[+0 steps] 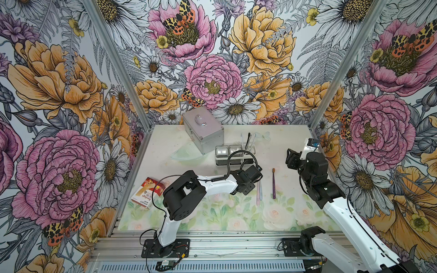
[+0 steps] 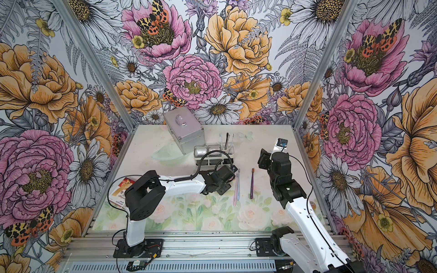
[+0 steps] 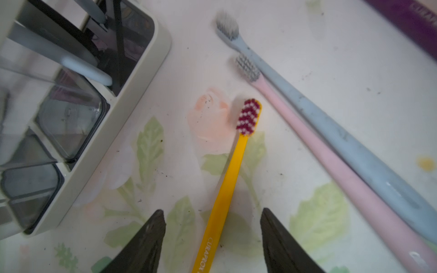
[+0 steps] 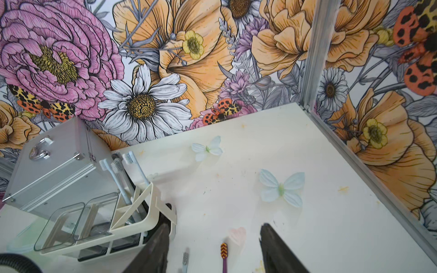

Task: Place the toothbrush into the toothbrush holder
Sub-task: Pick up the toothbrush from the center of the board.

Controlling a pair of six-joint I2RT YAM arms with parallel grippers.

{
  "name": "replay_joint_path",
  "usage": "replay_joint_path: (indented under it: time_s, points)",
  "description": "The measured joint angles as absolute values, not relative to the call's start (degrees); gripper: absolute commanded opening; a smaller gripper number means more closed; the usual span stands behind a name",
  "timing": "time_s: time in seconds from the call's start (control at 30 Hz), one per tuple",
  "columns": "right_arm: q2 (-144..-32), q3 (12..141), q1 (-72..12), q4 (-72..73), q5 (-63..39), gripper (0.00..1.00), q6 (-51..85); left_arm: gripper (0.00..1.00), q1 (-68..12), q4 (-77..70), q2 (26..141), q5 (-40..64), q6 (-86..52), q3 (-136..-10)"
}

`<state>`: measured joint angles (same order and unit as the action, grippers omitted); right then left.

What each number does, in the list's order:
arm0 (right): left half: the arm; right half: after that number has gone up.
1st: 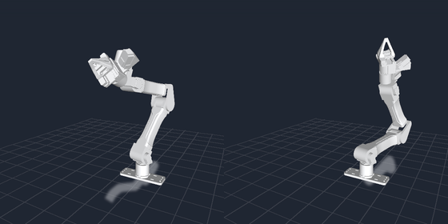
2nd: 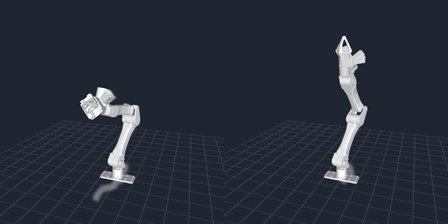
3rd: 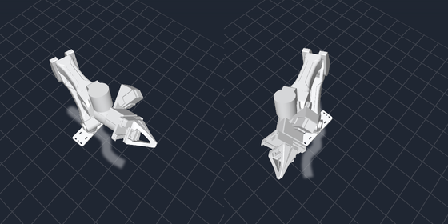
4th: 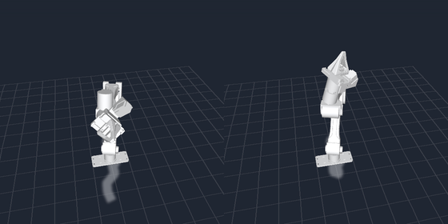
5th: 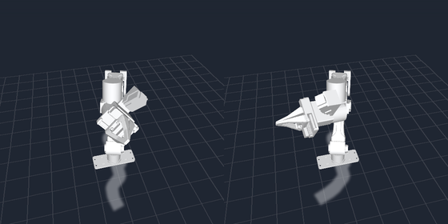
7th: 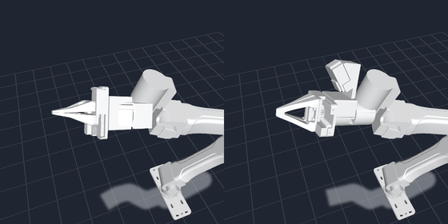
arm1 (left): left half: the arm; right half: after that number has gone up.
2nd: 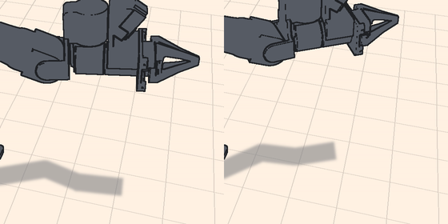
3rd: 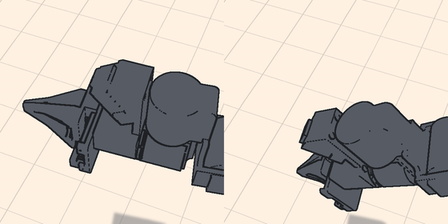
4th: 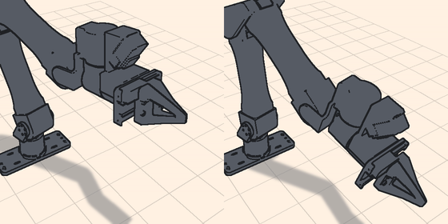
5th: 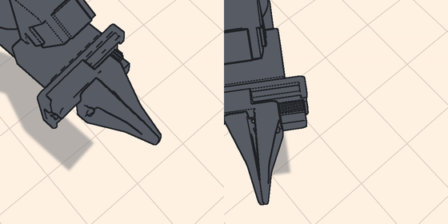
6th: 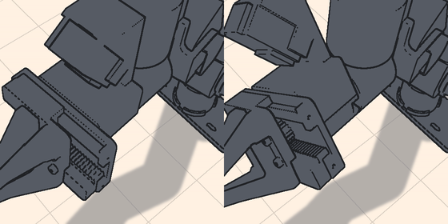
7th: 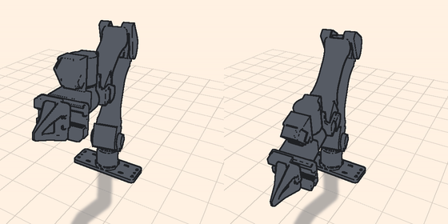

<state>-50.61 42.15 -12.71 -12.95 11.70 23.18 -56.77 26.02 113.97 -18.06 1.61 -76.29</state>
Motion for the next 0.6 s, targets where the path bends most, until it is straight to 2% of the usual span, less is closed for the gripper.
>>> replay_joint_path:
  time_s: [0.33,0.37,0.4,0.47,0.6]
  points:
    - [-50.7,41.5,-10.8,-14.8,4.2,0.63,24.6,0.63,-53.4,31.9,114.1,-11.8,-0.1,-76.4]
    - [-50.7,41.5,-10.8,-14.8,3.9,0.63,24.6,0.6,-53.4,32.0,114.1,-11.4,-0.1,-76.4]
    - [-50.7,41.4,-10.8,-14.8,3.4,0.63,24.6,0.52,-53.4,32.2,114.2,-10.8,-0.2,-76.5]
    - [-50.8,41.3,-10.8,-14.8,2.9,0.63,24.7,0.5,-53.4,32.5,114.5,-10.1,-0.4,-76.7]
    - [-51.4,40.6,-10.6,-14.8,1.6,0.63,24.9,0.39,-53.4,32.9,115.0,-9.3,-0.9,-77.3]
